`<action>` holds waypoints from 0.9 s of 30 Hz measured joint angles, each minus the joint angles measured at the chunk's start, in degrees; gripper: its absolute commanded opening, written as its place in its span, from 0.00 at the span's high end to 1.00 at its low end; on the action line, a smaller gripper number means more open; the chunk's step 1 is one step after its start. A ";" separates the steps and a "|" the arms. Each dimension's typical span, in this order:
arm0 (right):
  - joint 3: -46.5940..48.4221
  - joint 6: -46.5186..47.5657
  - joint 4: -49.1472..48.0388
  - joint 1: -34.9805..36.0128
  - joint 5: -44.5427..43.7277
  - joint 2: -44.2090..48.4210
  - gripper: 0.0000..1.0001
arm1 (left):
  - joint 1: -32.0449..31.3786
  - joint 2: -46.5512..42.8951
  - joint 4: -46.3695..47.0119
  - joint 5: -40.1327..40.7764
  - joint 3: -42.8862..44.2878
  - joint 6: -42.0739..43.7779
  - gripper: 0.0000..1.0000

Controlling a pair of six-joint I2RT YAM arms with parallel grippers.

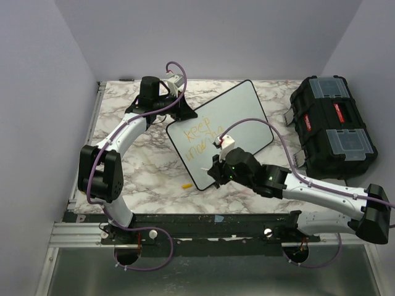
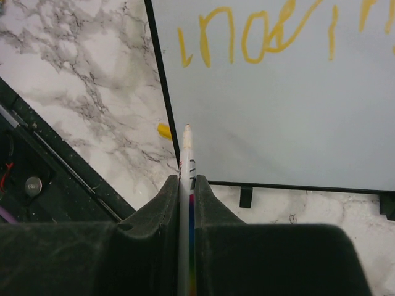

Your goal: Write a sentence on the whiteboard

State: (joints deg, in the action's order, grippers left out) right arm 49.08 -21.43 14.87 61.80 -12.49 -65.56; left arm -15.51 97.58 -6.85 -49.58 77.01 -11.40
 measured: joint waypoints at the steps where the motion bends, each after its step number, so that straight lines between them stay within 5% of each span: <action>1: 0.00 -0.13 -0.31 0.87 -0.83 -0.61 0.99 | 0.00 0.00 0.00 0.00 0.00 0.00 1.00; 27: 0.48 -3.23 -4.61 4.76 -10.19 -10.95 0.99 | 0.00 0.00 0.02 0.00 0.00 0.00 1.00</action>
State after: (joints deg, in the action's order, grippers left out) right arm 49.56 -24.67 10.26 66.57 -22.68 -76.51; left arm -15.51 97.58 -6.83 -49.58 77.01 -11.40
